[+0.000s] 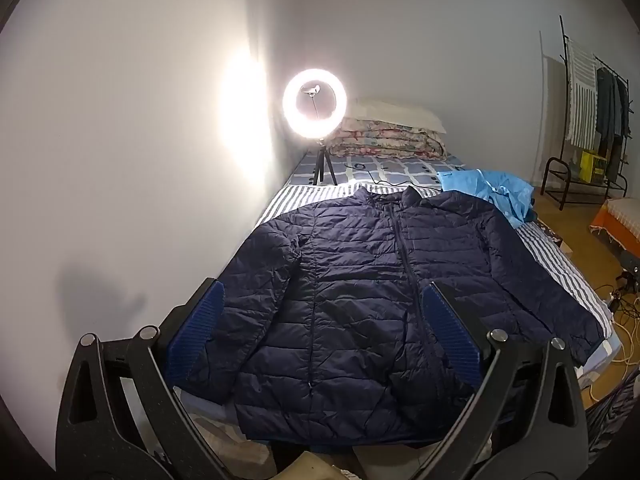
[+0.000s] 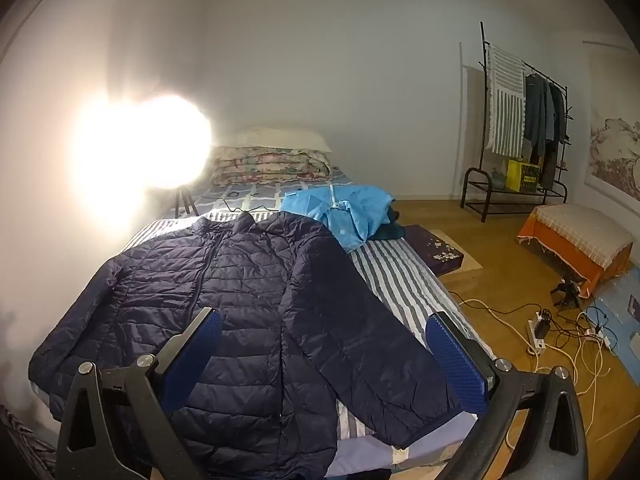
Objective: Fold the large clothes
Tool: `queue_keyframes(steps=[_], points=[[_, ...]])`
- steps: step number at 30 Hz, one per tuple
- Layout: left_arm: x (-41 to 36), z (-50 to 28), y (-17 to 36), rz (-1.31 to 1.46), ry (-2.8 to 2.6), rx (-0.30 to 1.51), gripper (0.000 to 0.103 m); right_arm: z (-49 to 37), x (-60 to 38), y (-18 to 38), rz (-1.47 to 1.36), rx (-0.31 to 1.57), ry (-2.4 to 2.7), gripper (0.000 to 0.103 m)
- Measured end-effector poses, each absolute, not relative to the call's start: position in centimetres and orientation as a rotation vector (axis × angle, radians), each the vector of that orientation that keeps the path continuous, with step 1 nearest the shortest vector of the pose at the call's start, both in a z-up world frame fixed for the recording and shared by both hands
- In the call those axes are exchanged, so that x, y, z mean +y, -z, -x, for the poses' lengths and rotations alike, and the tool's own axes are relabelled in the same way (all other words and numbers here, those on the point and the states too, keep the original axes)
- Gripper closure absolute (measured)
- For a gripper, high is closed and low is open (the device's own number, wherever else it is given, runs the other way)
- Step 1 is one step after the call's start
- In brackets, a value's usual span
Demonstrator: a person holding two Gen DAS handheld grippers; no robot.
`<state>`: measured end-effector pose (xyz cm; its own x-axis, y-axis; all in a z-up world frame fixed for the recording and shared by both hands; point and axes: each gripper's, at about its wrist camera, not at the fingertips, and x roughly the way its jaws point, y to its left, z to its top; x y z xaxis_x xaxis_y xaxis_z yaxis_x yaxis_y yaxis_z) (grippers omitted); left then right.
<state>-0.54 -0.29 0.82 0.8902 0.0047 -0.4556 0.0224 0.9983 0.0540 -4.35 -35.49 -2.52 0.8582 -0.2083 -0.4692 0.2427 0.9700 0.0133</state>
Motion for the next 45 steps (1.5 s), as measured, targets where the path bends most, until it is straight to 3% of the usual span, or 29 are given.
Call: queue_keyframes(steps=[45], points=[[0.0,0.7,-2.3,-0.032,0.006,0.463,0.002,4.4,-35.1,2.7,-0.083,0.483,0.238,0.0]])
